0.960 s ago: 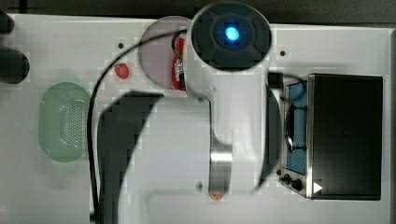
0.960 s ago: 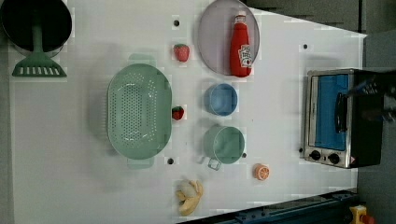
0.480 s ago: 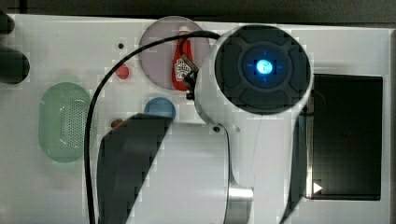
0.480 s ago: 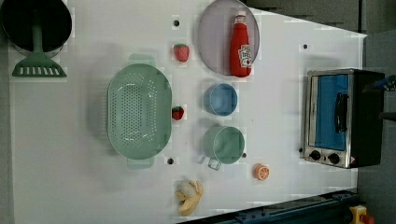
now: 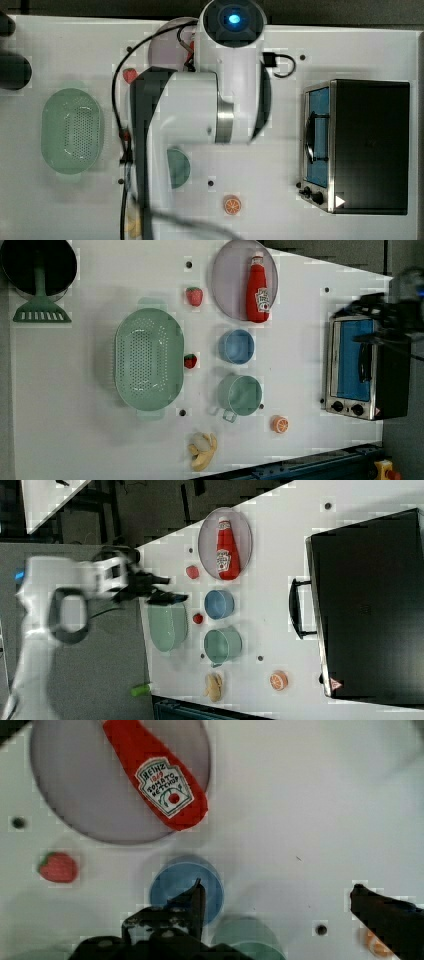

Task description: Pick ketchup from plate and place it on table.

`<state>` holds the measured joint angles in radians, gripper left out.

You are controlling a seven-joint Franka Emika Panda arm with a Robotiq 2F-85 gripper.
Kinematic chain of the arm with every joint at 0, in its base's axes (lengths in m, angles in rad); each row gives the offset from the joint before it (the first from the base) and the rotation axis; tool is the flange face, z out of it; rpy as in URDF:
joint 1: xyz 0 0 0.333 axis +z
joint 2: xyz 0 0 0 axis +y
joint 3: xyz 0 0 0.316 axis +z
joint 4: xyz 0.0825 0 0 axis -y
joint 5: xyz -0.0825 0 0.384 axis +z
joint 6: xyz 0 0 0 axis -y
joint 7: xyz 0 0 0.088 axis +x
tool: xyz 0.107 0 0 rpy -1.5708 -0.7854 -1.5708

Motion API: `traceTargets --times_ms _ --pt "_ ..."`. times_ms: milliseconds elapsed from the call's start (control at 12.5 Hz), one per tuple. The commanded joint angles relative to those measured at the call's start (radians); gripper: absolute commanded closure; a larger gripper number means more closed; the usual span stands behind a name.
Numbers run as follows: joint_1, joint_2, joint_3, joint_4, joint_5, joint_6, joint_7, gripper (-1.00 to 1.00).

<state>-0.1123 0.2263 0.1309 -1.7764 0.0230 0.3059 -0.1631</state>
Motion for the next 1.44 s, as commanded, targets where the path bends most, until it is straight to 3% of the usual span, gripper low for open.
traceTargets --times_ms 80,480,1440 --pt "0.020 0.086 0.020 -0.004 -0.003 0.081 -0.201 -1.00" --pt "0.033 0.266 0.020 0.044 -0.071 0.308 -0.491 -1.00" --pt "0.075 0.634 0.014 0.325 -0.154 0.429 -0.512 -1.00"
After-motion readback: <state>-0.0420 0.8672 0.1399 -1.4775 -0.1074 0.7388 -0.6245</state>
